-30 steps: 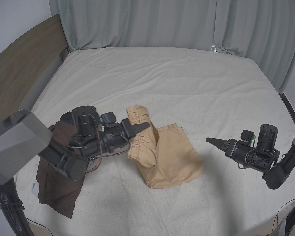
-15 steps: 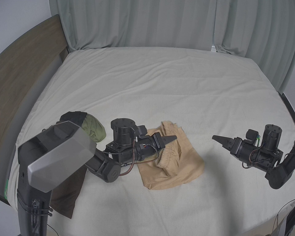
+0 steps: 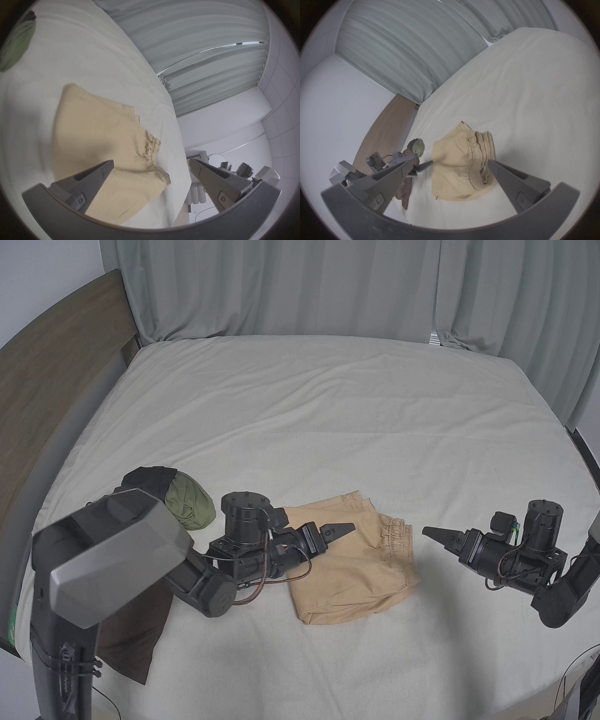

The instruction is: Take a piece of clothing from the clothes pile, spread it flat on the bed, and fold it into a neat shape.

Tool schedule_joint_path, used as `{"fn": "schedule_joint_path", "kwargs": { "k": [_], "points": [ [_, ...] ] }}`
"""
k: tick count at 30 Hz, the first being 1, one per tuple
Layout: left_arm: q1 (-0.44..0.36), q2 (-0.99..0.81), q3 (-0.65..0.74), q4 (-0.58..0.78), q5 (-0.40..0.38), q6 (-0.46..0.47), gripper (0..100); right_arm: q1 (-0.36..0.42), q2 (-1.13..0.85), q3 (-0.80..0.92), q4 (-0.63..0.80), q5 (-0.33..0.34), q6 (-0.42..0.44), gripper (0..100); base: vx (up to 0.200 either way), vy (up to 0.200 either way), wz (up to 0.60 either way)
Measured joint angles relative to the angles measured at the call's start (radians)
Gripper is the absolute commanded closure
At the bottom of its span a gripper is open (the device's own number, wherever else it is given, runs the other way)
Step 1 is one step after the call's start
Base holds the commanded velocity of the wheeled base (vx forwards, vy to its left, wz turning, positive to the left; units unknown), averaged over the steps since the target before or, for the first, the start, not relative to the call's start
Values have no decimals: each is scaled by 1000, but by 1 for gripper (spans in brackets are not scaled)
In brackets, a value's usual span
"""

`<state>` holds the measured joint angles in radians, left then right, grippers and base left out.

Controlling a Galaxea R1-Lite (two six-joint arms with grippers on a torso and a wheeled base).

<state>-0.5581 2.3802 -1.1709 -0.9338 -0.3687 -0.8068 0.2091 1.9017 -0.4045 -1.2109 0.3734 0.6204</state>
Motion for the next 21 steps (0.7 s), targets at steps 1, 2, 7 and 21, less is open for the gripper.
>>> {"fn": "schedule_joint_path", "kwargs": {
  "k": [1,2,7,21],
  "points": [
    [6,-24,28,0,0,11,0,2,13,0,0,-1,0,0,0,0,0],
    [14,-51,58,-2,0,23,0,4,27,-1,0,-2,0,0,0,0,0],
    [66,-190,209,-1,2,108,0,8,108,-10,-1,-4,0,0,0,0,0],
    [320,-475,581,-26,12,379,0,10,376,-135,-2,-25,30,0,0,0,0]
  ]
}}
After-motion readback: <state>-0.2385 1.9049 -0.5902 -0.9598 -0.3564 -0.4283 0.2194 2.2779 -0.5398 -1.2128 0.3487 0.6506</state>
